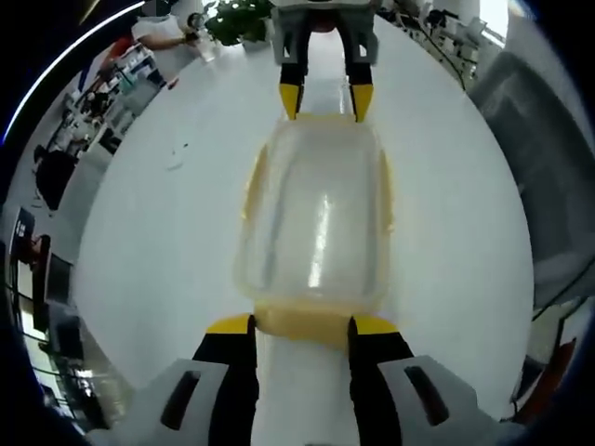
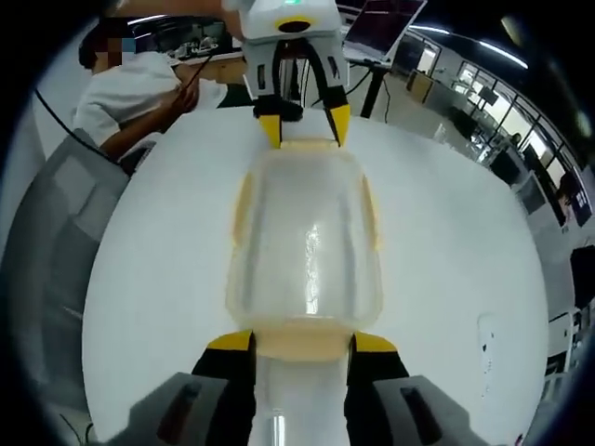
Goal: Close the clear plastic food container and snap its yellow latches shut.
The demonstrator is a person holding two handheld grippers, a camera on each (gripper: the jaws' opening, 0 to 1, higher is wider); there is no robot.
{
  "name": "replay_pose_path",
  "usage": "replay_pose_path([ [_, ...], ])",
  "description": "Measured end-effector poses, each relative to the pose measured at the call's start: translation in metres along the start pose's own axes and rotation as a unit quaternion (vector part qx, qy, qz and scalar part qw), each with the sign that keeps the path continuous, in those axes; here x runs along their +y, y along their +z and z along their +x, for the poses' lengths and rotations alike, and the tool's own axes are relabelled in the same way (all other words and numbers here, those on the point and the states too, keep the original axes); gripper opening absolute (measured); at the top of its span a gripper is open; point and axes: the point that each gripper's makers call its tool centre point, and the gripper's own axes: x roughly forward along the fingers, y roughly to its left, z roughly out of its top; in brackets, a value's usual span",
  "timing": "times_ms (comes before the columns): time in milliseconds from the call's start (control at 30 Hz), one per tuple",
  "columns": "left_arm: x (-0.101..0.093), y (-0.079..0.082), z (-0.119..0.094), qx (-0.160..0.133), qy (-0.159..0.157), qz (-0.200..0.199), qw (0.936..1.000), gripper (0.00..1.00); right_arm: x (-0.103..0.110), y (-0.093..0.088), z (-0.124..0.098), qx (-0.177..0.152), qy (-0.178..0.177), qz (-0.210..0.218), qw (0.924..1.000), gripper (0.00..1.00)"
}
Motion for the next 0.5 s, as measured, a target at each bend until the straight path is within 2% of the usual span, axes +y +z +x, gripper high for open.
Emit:
replay_pose_path([
  [267,0.002,0.012,-0.009,-0.002,0.008,0.006,0.9999,0.36,0.0,0.0,-0.015,-0.01,-0.008,-0.002,0.9999,0.35],
  [500,0.0,0.025,-0.011,-0.003,0.013,0.012,0.9998,0.37,0.002,-0.008,-0.026,-0.008,-0.01,-0.002,0.9999,0.35],
])
